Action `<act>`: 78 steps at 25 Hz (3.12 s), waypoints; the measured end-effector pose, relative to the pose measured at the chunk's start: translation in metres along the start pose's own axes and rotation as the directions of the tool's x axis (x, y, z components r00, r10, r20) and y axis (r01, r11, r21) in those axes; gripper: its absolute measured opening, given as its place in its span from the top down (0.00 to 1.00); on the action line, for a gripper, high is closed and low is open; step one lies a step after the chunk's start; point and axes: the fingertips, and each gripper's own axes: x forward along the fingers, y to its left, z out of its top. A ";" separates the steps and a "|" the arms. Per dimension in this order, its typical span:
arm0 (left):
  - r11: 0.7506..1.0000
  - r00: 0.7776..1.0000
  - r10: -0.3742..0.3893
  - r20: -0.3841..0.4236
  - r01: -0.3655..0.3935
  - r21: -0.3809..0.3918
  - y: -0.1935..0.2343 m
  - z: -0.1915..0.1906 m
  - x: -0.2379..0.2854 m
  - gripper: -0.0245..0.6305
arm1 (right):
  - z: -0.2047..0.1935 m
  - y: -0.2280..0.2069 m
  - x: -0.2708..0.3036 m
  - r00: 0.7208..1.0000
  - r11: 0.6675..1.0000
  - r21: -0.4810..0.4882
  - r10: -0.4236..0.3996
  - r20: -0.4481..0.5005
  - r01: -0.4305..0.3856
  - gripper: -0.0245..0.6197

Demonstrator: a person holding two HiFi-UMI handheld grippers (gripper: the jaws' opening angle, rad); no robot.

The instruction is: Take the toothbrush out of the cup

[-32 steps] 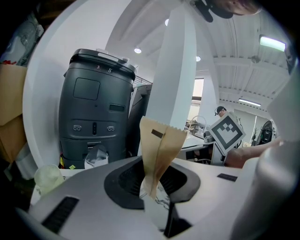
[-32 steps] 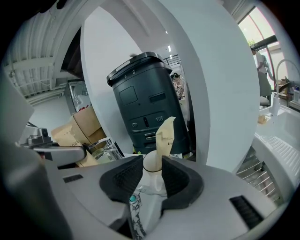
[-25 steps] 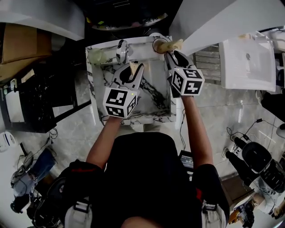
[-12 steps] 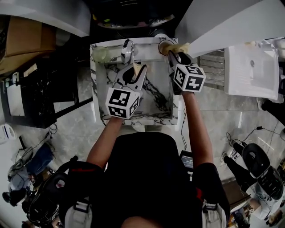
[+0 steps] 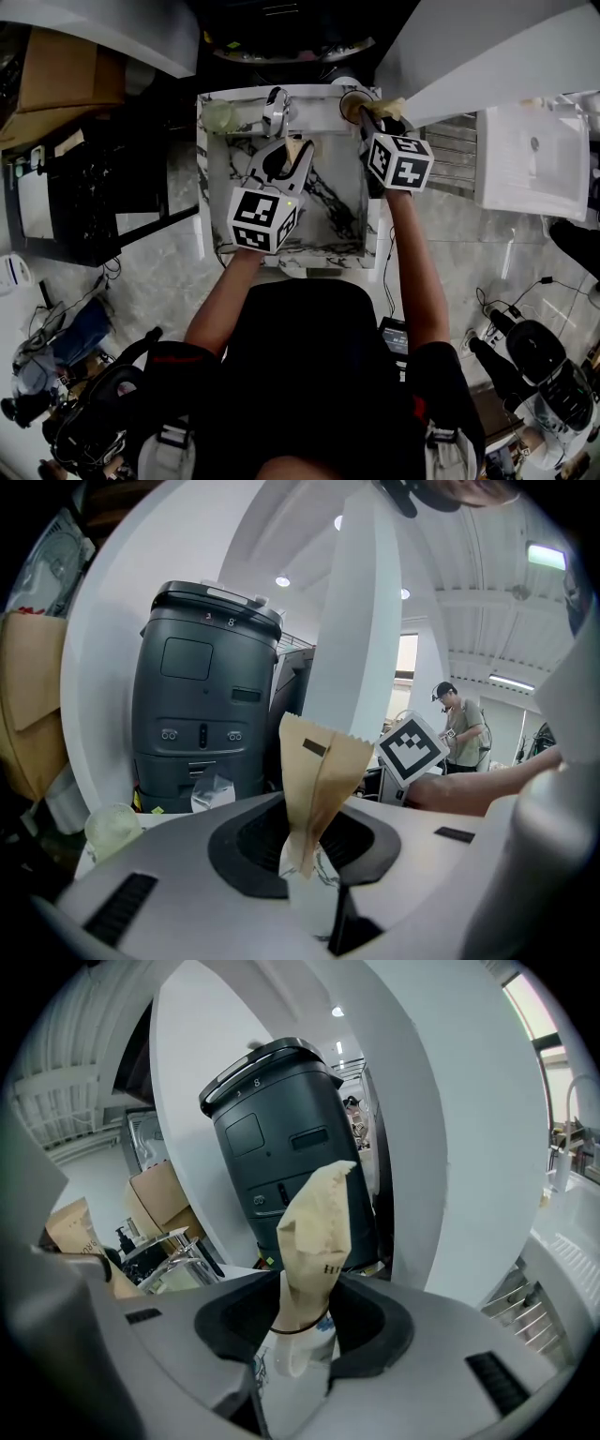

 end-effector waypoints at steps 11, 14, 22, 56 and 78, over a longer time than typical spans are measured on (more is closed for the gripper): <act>1.000 1.000 0.022 0.002 -0.022 -0.010 0.003 0.000 -0.006 0.84 | 0.004 0.004 -0.001 0.999 0.996 -0.089 -0.034 -0.018 0.032 0.77; 1.000 1.000 0.027 0.004 -0.027 -0.015 0.001 0.000 -0.008 0.84 | 0.006 0.007 -0.003 1.000 0.996 -0.091 -0.021 -0.003 0.020 0.77; 0.998 0.998 0.048 0.033 -0.047 -0.029 0.002 0.007 -0.021 0.84 | 0.026 0.023 -0.016 0.999 0.991 -0.137 0.006 0.050 0.001 0.78; 0.999 0.990 0.032 0.136 -0.033 0.002 0.002 0.040 -0.114 0.84 | 0.064 0.110 -0.100 0.981 0.970 -0.244 0.032 0.192 0.017 0.82; 0.999 0.973 0.025 0.230 -0.035 0.041 0.002 0.049 -0.219 0.84 | 0.041 0.215 -0.173 0.972 0.947 -0.320 0.096 0.212 -0.024 0.83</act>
